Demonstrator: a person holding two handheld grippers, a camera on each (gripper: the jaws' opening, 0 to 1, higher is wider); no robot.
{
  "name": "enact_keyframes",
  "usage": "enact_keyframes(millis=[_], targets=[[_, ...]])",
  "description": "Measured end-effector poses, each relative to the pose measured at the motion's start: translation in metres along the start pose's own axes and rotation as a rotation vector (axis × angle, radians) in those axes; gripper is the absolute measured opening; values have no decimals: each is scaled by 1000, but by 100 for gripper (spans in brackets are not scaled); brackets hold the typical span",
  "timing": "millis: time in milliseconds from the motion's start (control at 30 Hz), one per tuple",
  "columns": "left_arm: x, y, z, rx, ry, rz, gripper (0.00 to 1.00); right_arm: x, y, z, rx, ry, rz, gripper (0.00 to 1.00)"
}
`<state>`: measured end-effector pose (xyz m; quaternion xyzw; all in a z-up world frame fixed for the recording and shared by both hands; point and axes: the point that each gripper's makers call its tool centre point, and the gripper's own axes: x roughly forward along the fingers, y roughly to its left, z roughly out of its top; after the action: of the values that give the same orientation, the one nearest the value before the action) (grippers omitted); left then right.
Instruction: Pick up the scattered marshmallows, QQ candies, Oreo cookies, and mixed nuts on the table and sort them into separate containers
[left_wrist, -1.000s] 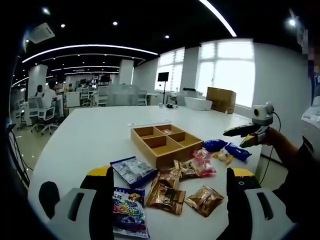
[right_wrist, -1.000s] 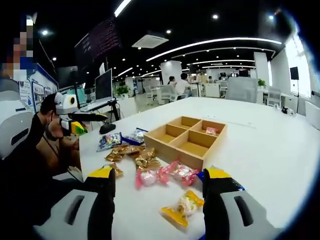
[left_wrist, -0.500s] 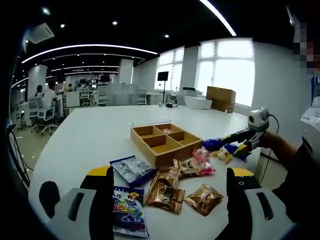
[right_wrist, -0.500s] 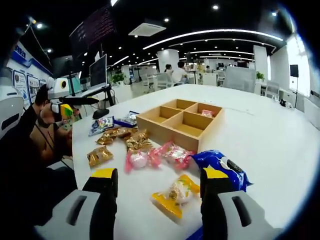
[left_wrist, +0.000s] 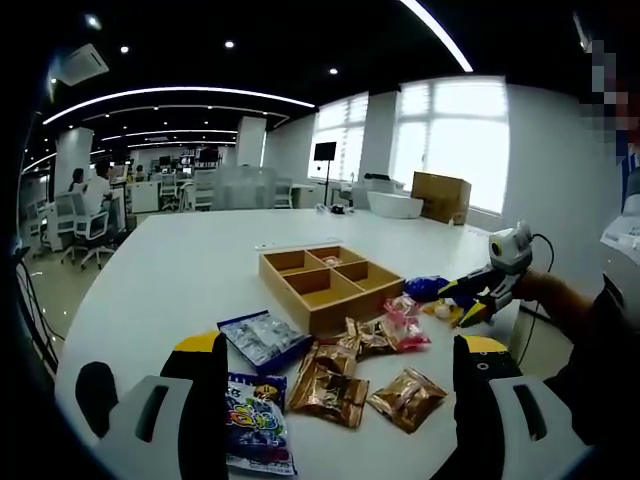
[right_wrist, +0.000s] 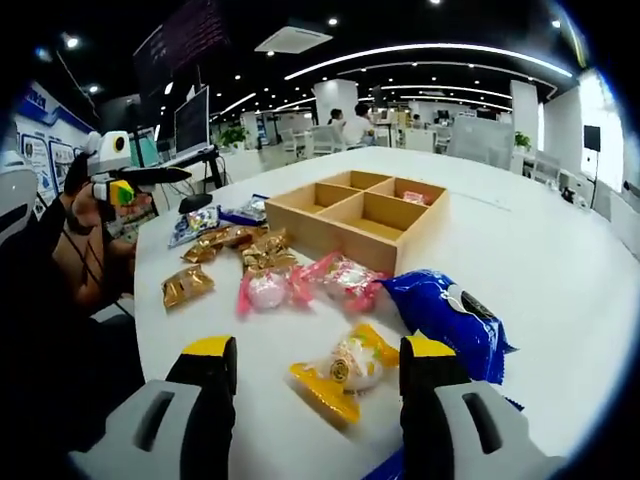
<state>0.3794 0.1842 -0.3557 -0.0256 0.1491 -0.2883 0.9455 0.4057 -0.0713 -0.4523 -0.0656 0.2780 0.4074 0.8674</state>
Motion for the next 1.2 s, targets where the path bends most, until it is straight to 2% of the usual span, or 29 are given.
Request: enact_keyframes(millis=[200, 333, 433, 600, 1200], targets=[[2, 0, -2, -2, 6, -2, 97, 2, 2, -4, -14, 19, 15, 58], [2, 1, -2, -5, 7, 0, 97, 2, 2, -6, -24, 29, 13, 53], [3, 1, -3, -5, 8, 1, 97, 2, 2, -6, -29, 32, 18, 45], [3, 2, -3, -6, 9, 0, 97, 3, 1, -10, -44, 56, 13, 39], [2, 1, -4, -9, 8, -2, 97, 6, 2, -14, -111, 93, -8, 26]])
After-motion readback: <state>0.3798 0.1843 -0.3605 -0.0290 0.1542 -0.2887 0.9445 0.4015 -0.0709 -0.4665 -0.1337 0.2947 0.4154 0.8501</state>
